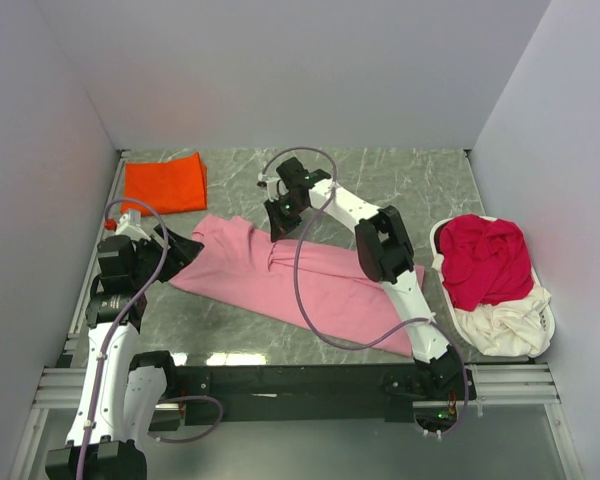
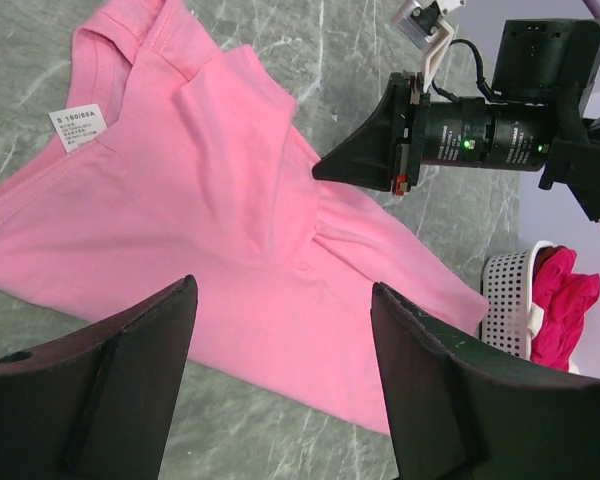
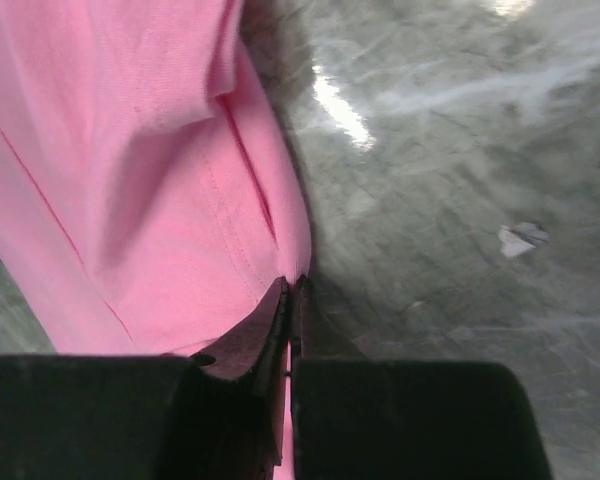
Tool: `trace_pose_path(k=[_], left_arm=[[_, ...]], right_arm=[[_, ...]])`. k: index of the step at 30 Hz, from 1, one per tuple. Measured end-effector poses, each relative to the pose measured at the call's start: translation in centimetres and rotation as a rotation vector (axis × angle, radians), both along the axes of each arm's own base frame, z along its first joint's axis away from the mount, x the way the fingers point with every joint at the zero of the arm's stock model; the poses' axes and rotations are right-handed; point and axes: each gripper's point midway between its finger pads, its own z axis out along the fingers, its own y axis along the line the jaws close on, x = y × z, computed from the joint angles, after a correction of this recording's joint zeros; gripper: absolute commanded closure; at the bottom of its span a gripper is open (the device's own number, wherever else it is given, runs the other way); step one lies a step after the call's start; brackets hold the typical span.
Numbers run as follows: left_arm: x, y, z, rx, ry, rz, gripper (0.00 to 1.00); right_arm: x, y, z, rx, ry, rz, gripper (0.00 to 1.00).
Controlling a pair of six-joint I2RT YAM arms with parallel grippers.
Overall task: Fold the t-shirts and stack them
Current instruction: Fold the tshirt
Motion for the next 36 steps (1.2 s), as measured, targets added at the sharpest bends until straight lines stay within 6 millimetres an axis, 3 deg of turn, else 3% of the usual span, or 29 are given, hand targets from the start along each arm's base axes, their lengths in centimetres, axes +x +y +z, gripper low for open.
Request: trace_pose_path(k=[5,8,13,16,19,20,24,25,29,33,36], left_arm=[[0.0,-0.1,0.1,-0.003,-0.005,-0.007,0.25],[0.2,-0.3,0.1,-0.009,-0.005,-0.019,0.25],[0.5,-0.7,-0.6,-0.022,0.023,-0.052,0.26],[0.6,-1.0,-1.4,-0.015,0.049,-0.084,0.26],[1.0,-1.1,-1.6,0.002,0.065,-0.121,0.26],[1.2,-1.2,-1.5,0.007,0.064,-0.131,0.26],[2.0,-1.4,-0.7,0.026,0.035,-0.182,0.26],[2.2,-1.6,-0.7,0.025,0.031,-0.194,0.27],[2.4,-1.9,-1.2,0.026,0.039,-0.229,0.27],[2.4,-1.9,-1.2,0.040,0.025,-0.247,0.27],[2.4,-2.0,-1.0,0.042,0.013,-0.257,0.27]], right_arm=[[2.1,-2.3,-0.1,-0.012,0.008,-0.121,1.00],[4.7,-6.2,-0.1,-0.023,0.009,-0.245,1.00],[8.8,-14.4,-0.1,-0.027,0.024,-0.441,0.98],[9.8,-18.5,-0.1,-0.028,0.035,-0.524,0.92],[9.7,-20.7,0.2,-0.032,0.047,-0.565,0.85],[9.8,-21.1,0.3,-0.031,0.047,-0.575,0.83],[10.3,-22.4,1.5,-0.015,0.034,-0.605,0.55],[10.6,-22.6,1.9,-0.004,0.029,-0.609,0.52],[12.7,-22.6,4.9,0.067,-0.023,-0.604,0.52],[16.7,-21.4,9.3,0.204,-0.119,-0.611,0.51],[18.1,-20.6,9.9,0.267,-0.120,-0.639,0.52]])
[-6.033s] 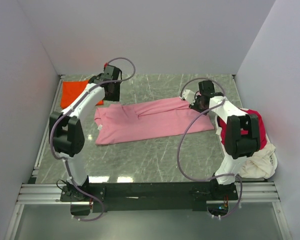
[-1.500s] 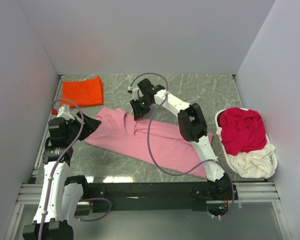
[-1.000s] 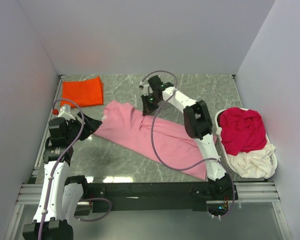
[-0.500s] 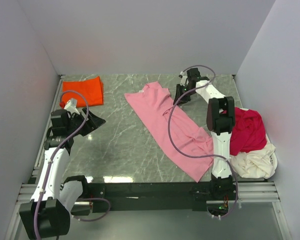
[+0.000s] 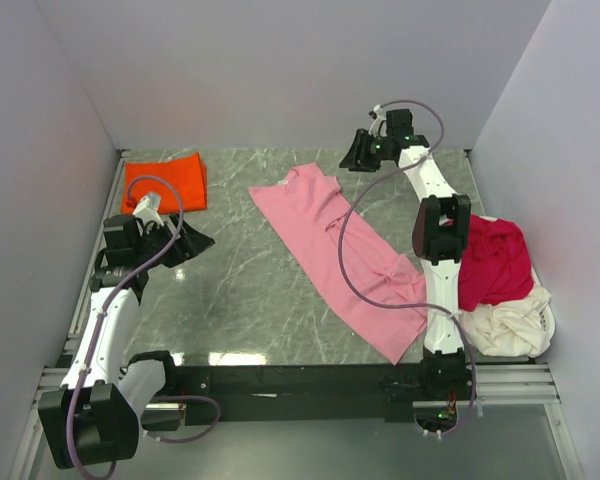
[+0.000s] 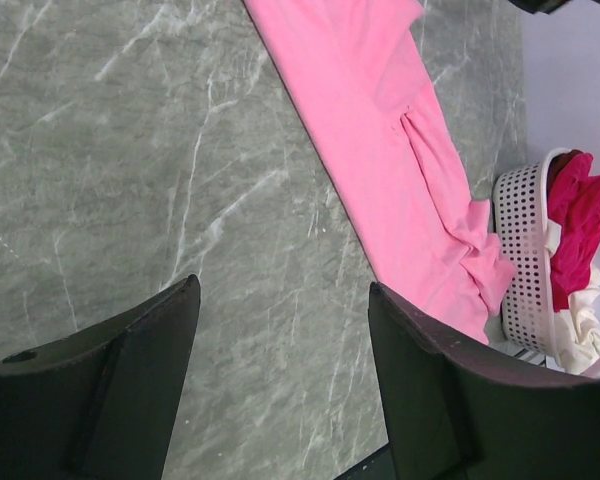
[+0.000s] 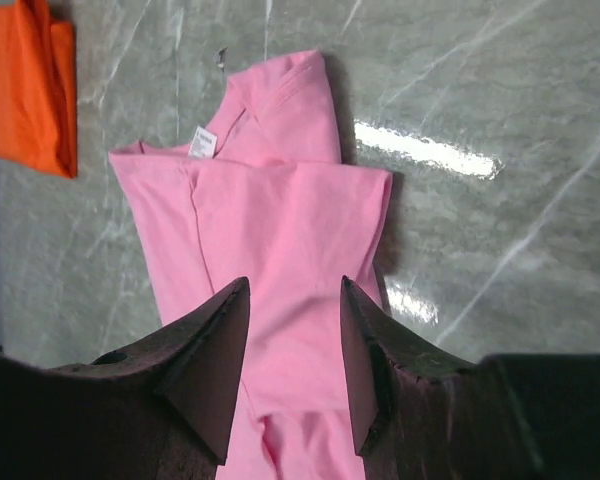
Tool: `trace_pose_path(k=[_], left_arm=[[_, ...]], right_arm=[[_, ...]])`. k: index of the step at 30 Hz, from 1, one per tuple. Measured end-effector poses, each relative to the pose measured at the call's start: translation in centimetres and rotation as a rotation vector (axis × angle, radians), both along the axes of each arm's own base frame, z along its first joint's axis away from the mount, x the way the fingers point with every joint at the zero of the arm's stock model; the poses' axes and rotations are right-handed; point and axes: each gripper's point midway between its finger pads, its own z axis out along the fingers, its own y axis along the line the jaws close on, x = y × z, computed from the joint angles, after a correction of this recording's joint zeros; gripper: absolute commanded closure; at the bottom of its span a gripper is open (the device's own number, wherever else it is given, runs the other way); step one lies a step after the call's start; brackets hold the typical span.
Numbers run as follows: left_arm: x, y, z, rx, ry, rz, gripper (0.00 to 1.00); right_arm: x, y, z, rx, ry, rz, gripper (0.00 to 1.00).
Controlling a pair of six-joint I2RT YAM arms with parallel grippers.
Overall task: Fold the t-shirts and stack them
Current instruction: Fold the tshirt
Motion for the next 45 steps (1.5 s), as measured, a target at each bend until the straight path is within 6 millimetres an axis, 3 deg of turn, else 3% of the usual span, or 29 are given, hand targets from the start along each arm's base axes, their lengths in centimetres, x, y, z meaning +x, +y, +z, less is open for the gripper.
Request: trace_pose_path(k=[8,11,16,34,40,41,45], left_arm=[[-0.1,-0.1,0.0,0.004,-0.010,-0.007,0.27],[-0.1,0.0,-0.1,0.007,-0.011,-0.009,0.27],[-0.1,0.0,-0.3,0.008,-0.006,-0.009,0.27],[0.0,0.1,-0.9,0.010,0.017,-0.003,0.27],[0.0,0.1,-0.9,0.010,0.017,-0.003,0.27],[0.0,0.1,-0.9,0.010,0.017,-0.003,0.27],[0.0,0.1,-1.0,0.009,0.018,-0.003,0.27]], right_arm=[[1.2,0.6,-5.8,0.053,0.136,-0.093,0.53],[2.3,0.8,-6.6,0.066,0.135,-0.101,0.54],[2.0,1.0,-7.9,0.080,0.166,-0.095,0.55],[1.8,2.0,-8.8,0.155,0.239,-0.104,0.64],[1.6,2.4,-8.8,0.185,0.258,-0.104,0.84],[1.7,2.5,-8.6,0.193,0.260,-0.105,0.93],[2.2,2.7,-8.1,0.212,0.233,-0.100,0.97]])
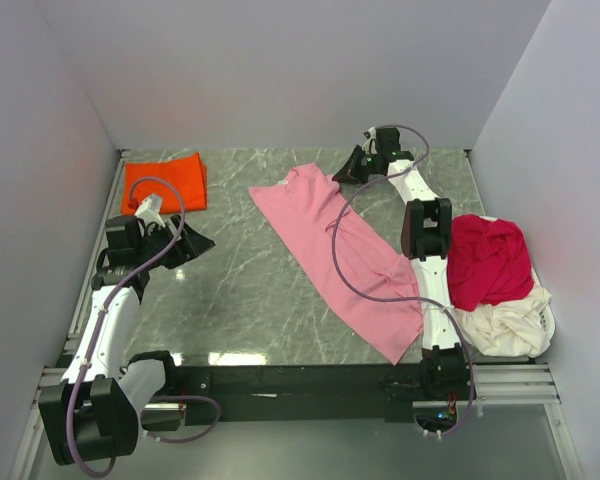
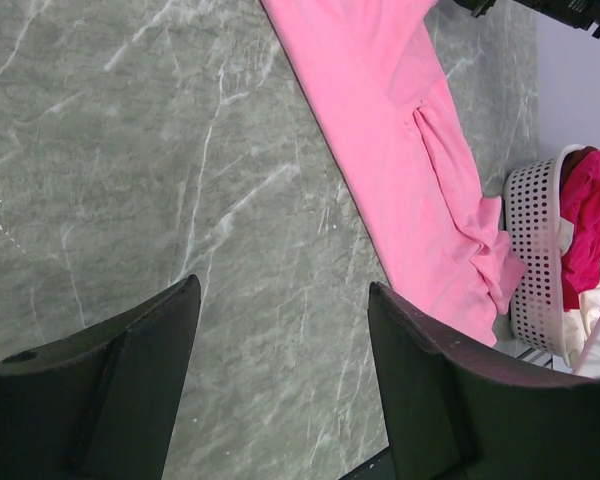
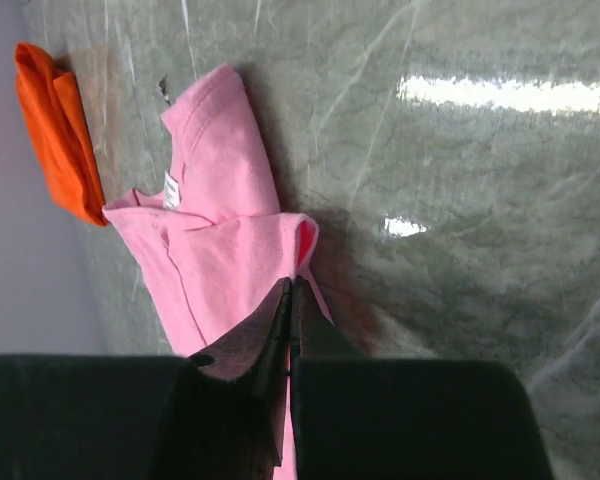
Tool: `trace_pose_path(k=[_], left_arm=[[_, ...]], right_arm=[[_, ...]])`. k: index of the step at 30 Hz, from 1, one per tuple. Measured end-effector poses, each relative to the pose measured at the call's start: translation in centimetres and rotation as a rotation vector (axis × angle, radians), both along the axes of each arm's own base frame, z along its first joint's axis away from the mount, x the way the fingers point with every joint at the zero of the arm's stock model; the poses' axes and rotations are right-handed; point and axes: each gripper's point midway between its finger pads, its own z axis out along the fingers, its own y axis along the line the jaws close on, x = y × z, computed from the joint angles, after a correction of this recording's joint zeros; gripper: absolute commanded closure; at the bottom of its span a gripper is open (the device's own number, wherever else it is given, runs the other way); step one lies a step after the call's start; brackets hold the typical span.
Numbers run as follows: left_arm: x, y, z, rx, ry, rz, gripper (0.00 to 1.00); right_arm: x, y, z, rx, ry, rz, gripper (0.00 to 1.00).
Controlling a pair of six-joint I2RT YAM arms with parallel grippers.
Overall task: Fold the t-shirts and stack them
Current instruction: Fold the tshirt
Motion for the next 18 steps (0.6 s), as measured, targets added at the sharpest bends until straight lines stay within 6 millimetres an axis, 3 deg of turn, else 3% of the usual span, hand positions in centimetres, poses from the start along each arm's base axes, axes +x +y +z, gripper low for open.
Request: trace_pose_path(k=[9,18], left_arm=[[0.0,0.0,-0.3,-0.001,0.010,0.000,0.27],[0.1,0.0,-0.4,-0.002,0.014,-0.001,0.27]], right_arm=[[0.9,-0.3,0.8,-0.027,-0.064,-0.008,0.98],[1.2,-0.2,3.6,-0.074,-0.164,0.024,0.96]])
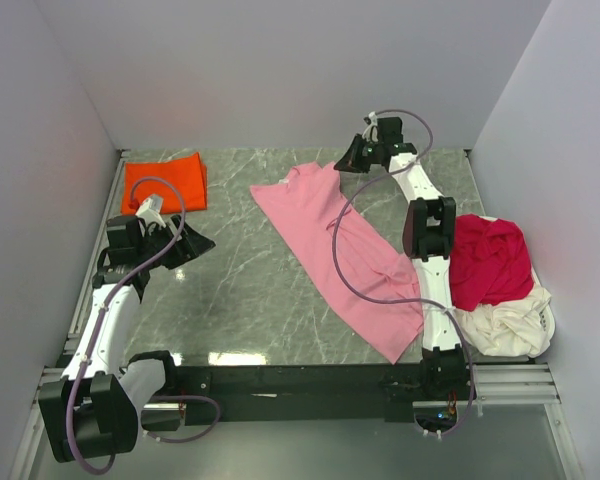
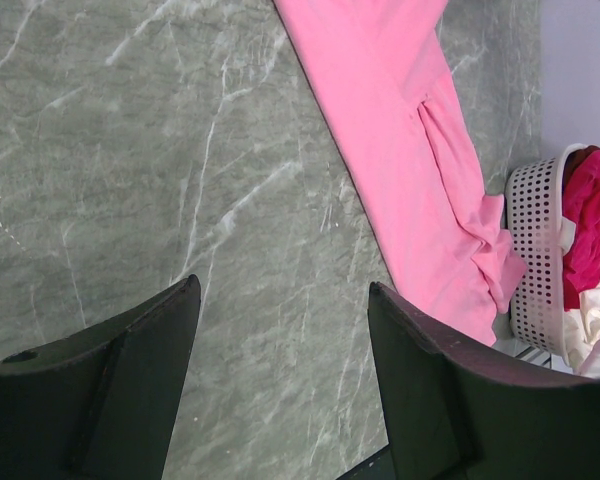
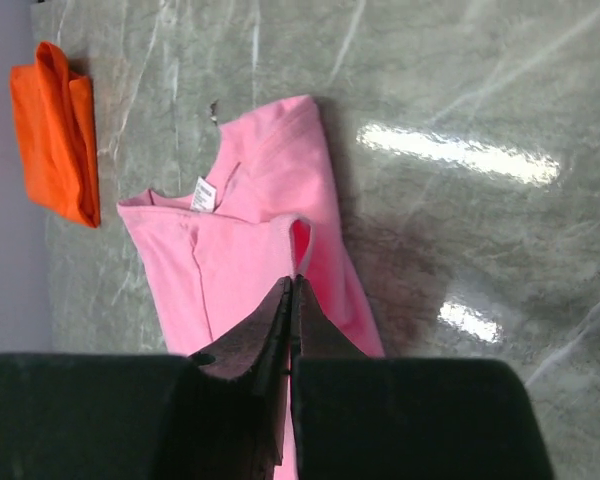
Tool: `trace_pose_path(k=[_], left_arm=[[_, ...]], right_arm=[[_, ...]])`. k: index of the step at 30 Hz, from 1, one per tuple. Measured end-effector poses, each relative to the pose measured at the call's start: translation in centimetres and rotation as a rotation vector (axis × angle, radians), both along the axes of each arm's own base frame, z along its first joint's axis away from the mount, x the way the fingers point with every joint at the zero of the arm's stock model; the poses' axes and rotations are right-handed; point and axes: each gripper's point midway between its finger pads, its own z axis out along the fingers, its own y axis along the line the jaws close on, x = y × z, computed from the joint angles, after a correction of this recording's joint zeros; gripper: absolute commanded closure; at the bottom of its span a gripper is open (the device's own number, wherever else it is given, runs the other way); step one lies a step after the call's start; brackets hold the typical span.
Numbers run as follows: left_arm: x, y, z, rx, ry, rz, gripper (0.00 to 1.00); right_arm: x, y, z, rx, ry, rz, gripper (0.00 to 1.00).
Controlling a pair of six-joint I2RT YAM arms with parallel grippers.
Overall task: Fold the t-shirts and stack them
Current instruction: Fold the tshirt
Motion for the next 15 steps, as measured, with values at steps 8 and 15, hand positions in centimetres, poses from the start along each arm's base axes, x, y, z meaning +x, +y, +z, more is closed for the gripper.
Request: trace_pose_path(k=[8,15], left_arm=[[0.0,0.0,-0.1,-0.001,0.003,0.000,0.27],[0.0,0.0,-0.1,0.000,0.003,0.000,0.27]], right_arm=[[-1.1,1.9,1.7,-0.113,-0.101,0.074,0.93],[-4.3,5.1,-0.3,-0.313,-0.146,0.188,0.90]])
